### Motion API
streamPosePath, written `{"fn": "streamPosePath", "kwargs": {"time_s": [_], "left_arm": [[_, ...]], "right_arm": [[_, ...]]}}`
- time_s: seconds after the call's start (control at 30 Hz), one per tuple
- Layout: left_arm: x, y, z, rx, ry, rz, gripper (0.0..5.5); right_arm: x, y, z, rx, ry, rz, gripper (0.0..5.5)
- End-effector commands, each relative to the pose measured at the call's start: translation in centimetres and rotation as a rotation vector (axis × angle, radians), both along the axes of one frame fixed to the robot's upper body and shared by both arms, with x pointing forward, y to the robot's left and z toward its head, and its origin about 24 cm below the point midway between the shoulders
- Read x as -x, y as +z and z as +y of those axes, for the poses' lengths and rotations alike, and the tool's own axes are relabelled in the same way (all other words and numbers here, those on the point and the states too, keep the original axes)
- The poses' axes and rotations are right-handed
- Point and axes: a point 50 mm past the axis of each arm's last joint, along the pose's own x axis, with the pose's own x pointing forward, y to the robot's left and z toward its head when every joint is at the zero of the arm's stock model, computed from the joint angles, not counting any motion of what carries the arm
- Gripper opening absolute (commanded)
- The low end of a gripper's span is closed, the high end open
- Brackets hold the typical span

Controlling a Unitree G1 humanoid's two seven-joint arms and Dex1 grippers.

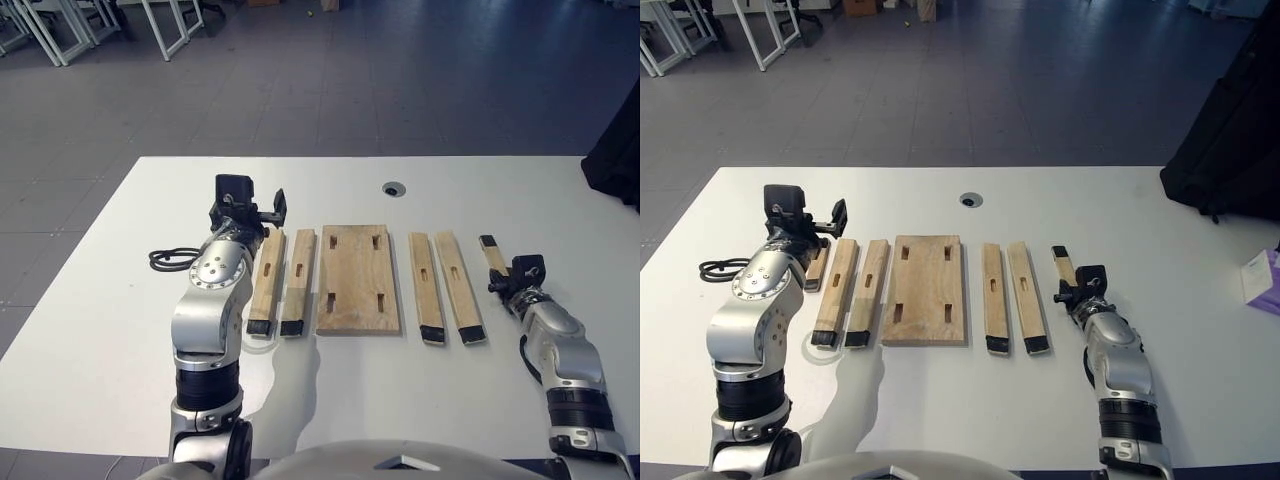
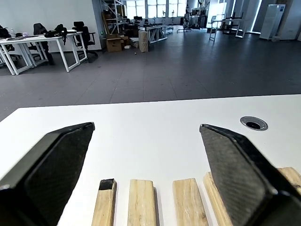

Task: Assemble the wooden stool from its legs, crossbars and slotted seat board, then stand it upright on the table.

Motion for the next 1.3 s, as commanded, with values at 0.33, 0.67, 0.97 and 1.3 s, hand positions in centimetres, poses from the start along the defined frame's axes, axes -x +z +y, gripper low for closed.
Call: {"fn": "streamPosePath", "kwargs": {"time_s": [0.33, 0.67, 0.97, 1.3], "left_arm": [[-3.9, 1.3, -3.4, 1.204, -0.508, 0.351, 4.14], [-3.4, 0.9, -4.9, 1.194, -0.597, 0.473, 4.14], [-3.0, 0.1, -5.2, 1.092, -0.579, 0.537, 3.13], [-2.8, 1.6, -4.7, 1.079, -0.656, 0.49, 1.4]], "right_arm": [[-1.4, 9.0, 14.4, -0.086, 0.455, -0.401, 1.28], [0.6, 9.3, 19.1, -0.178, 0.614, -0.379, 1.28], [0.9, 9.2, 19.7, -0.195, 0.643, -0.357, 1.28], [1.6, 8.7, 19.3, -0.176, 0.698, -0.324, 1.28]]}}
